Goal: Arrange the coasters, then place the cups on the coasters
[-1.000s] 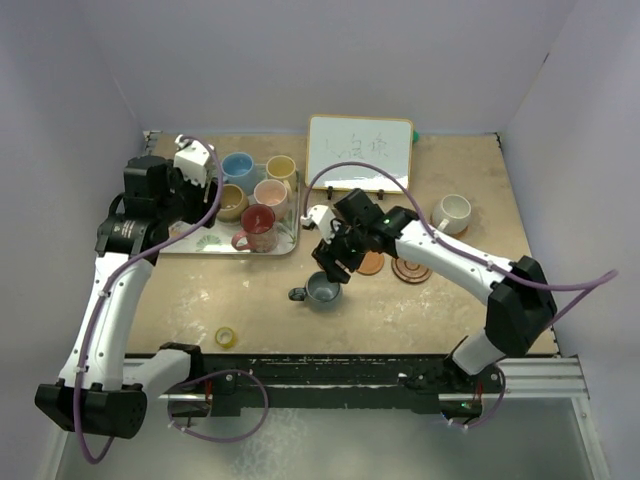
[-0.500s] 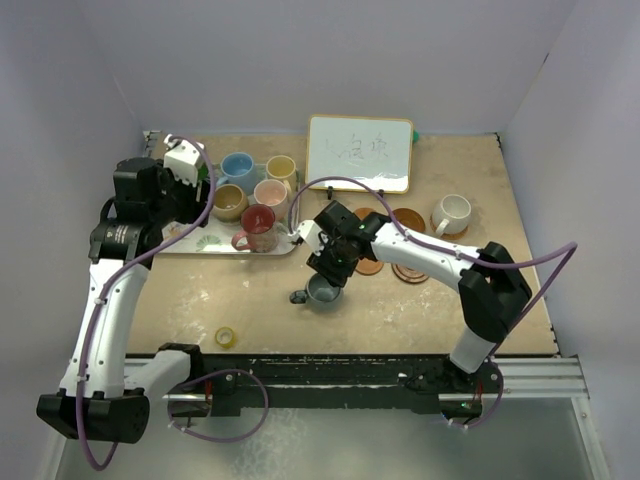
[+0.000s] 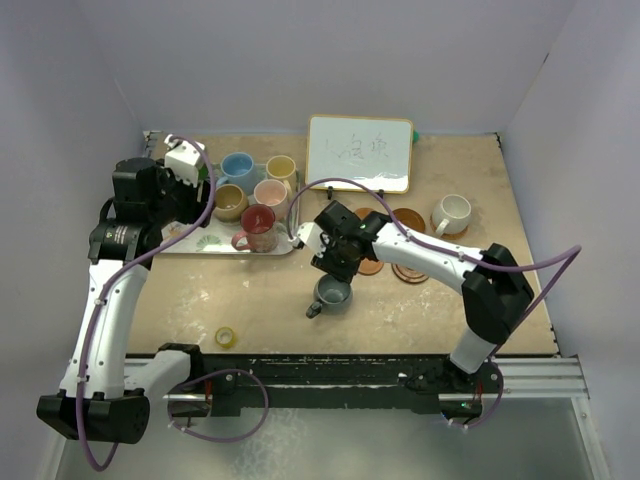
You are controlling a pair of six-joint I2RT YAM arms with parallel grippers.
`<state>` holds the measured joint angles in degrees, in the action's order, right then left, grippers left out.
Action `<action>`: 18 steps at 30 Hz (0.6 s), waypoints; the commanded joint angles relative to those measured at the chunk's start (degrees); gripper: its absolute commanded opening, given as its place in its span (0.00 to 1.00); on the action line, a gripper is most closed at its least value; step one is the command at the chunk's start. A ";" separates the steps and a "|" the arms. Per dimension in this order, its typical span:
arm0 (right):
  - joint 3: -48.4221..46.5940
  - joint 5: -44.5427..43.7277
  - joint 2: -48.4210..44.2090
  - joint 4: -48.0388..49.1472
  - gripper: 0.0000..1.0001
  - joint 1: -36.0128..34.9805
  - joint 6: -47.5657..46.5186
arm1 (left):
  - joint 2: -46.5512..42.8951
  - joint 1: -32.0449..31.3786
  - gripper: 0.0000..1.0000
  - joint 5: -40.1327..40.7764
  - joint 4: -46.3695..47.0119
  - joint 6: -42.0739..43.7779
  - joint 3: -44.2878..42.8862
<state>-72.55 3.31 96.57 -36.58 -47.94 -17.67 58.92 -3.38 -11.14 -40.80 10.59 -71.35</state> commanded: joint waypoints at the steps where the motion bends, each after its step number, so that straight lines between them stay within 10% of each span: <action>1: -1.84 -0.90 -2.07 -2.19 0.40 0.13 -1.30 | -0.78 0.48 0.65 -1.69 2.74 -0.35 0.21; 18: -1.47 1.59 2.17 -3.49 0.36 0.13 0.37 | -1.73 0.48 0.65 -1.88 3.47 -0.17 1.66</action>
<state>-72.55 4.12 98.94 -38.30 -47.94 -17.56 58.22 -3.38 -12.01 -39.92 10.61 -69.52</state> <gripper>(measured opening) 0.379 0.651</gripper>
